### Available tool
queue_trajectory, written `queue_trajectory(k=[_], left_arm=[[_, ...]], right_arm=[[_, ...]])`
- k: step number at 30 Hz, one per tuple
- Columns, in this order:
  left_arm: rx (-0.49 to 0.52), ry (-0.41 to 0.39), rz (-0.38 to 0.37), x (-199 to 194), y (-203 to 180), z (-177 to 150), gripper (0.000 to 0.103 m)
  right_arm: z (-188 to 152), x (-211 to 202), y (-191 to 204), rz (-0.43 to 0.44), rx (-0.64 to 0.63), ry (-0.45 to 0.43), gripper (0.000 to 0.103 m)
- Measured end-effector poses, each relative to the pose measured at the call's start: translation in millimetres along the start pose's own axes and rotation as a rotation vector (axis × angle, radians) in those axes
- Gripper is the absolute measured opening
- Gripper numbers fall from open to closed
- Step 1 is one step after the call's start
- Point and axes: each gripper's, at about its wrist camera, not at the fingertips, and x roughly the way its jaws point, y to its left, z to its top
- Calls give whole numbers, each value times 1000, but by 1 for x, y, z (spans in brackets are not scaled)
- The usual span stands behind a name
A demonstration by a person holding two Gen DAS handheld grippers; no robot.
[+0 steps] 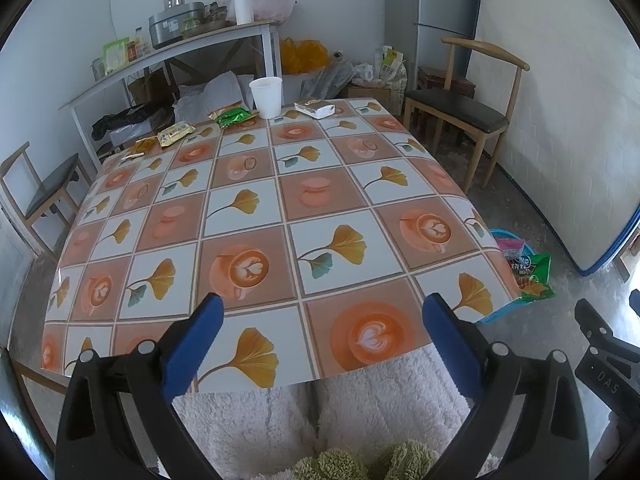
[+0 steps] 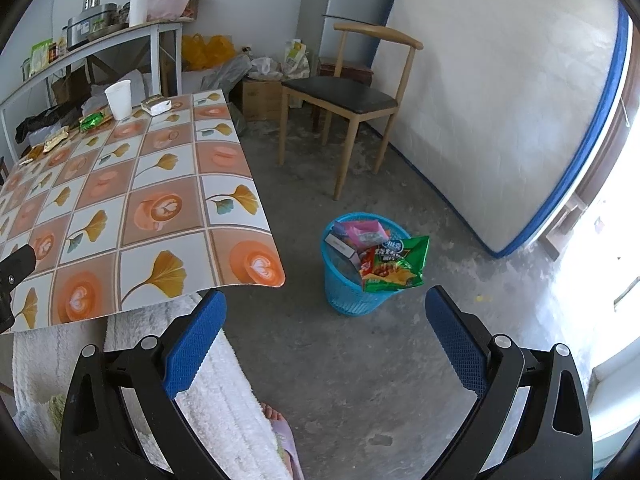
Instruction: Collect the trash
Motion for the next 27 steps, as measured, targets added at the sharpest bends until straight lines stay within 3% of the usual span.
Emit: queue_trajectory(k=[27], left_arm=[[-3, -1, 2, -1, 1, -2, 97]], right_arm=[[1, 1, -1, 2, 0, -1, 96]])
